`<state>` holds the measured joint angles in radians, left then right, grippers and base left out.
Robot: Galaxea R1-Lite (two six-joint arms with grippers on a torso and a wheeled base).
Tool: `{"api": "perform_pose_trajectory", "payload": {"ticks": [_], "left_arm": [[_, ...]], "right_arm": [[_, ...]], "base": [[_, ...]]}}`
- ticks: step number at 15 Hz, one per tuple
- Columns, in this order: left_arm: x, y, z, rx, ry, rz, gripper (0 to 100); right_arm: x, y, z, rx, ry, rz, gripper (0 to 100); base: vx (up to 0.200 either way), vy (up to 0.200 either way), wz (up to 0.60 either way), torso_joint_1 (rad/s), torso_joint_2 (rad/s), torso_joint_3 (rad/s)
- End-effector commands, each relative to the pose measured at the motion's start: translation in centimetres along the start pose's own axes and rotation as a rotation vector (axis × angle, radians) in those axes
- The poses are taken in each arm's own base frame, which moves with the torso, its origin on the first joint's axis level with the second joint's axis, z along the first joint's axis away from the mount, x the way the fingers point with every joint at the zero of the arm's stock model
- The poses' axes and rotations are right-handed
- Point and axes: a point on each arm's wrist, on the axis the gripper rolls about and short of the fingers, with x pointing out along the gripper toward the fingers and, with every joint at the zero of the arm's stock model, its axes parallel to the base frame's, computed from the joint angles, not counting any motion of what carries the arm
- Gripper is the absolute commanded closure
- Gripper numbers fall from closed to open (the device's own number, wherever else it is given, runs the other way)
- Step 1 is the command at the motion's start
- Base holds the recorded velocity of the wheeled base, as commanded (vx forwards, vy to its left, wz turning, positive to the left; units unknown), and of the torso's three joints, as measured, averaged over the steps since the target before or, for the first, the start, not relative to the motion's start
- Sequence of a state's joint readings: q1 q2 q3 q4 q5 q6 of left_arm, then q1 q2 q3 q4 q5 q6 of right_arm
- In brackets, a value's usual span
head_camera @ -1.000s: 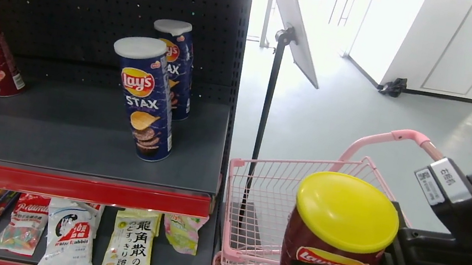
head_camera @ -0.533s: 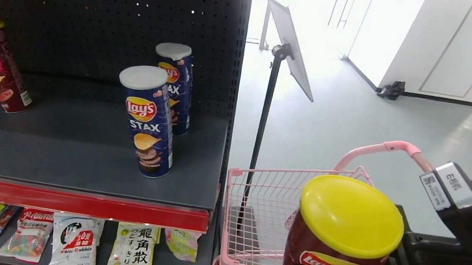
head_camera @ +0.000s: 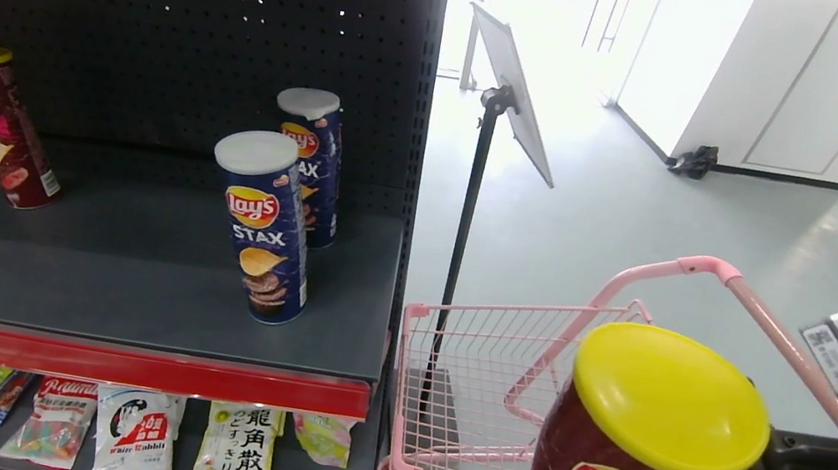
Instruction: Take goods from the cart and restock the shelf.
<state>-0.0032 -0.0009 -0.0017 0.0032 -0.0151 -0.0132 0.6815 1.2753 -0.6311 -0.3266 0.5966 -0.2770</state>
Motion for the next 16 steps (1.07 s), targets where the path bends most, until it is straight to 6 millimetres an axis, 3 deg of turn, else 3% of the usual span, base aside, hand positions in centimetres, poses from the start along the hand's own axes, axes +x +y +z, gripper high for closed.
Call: {"api": "perform_pose_trajectory", "payload": {"ticks": [1,9,16], "left_arm": [[0.0,0.0,0.0,-0.001,0.001,0.0,0],[0.0,0.0,0.0,-0.001,0.001,0.0,0],[0.0,0.0,0.0,-0.002,0.001,0.001,0]], "right_arm": [[-0.9,0.2,0.4,-0.014,-0.025,-0.024,100],[-3.4,1.8,0.2,-0.045,-0.073,-0.023,100],[-3.4,2.4,-0.4,-0.043,-0.064,-0.004,100]], "base": [[0.0,0.0,0.0,0.0,0.0,0.0],[0.0,0.0,0.0,0.0,0.0,0.0],[0.0,0.0,0.0,0.0,0.0,0.0]]}}
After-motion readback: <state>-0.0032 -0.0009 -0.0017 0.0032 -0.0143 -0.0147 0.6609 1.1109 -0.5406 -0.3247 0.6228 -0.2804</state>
